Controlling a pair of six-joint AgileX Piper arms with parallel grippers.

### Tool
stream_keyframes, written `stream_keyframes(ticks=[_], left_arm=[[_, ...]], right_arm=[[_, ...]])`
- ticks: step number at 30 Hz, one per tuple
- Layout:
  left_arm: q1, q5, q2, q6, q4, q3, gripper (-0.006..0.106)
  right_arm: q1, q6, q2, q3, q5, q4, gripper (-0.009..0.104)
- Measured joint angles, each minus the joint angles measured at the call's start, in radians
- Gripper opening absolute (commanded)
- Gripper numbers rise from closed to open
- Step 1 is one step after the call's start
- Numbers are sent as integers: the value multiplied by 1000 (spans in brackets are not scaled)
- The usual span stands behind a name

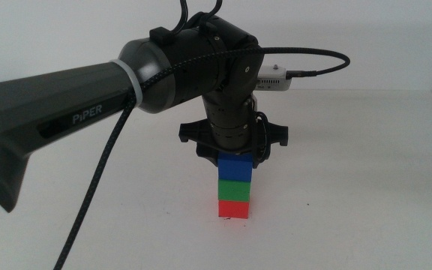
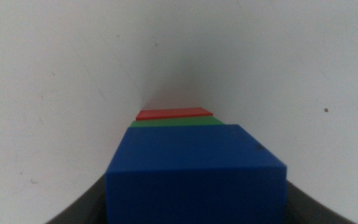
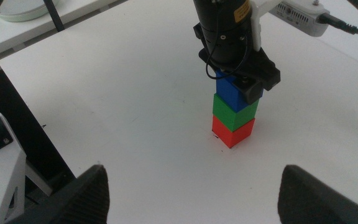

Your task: Stack red cubes first, then green, then blue cubes in a specific spot.

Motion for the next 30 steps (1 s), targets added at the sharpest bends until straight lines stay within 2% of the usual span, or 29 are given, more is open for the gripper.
stream_keyframes(ticks=[1, 3, 5, 7, 14, 20, 23, 30], left_arm=[[0, 2, 0, 0, 1, 0, 56], [0, 4, 0, 0, 6, 0, 71], [0, 7, 4, 0, 15, 0, 85], [0, 8, 6, 2, 25, 0, 94], [0, 25, -10, 13, 30, 0, 94], [0, 65, -150, 23, 55, 0, 94], [0, 94, -266, 23, 105, 0, 94], [0, 104, -613, 69, 284, -1, 94]], right_arm=[[0, 0, 0, 0, 0, 0, 84], [0, 0, 0, 0, 0, 0, 84], [0, 0, 0, 0, 0, 0, 84], [0, 0, 0, 0, 0, 0, 84], [0, 0, 0, 0, 0, 0, 84], [0, 0, 0, 0, 0, 0, 84], [0, 0, 0, 0, 0, 0, 84], [0, 0, 0, 0, 0, 0, 84]])
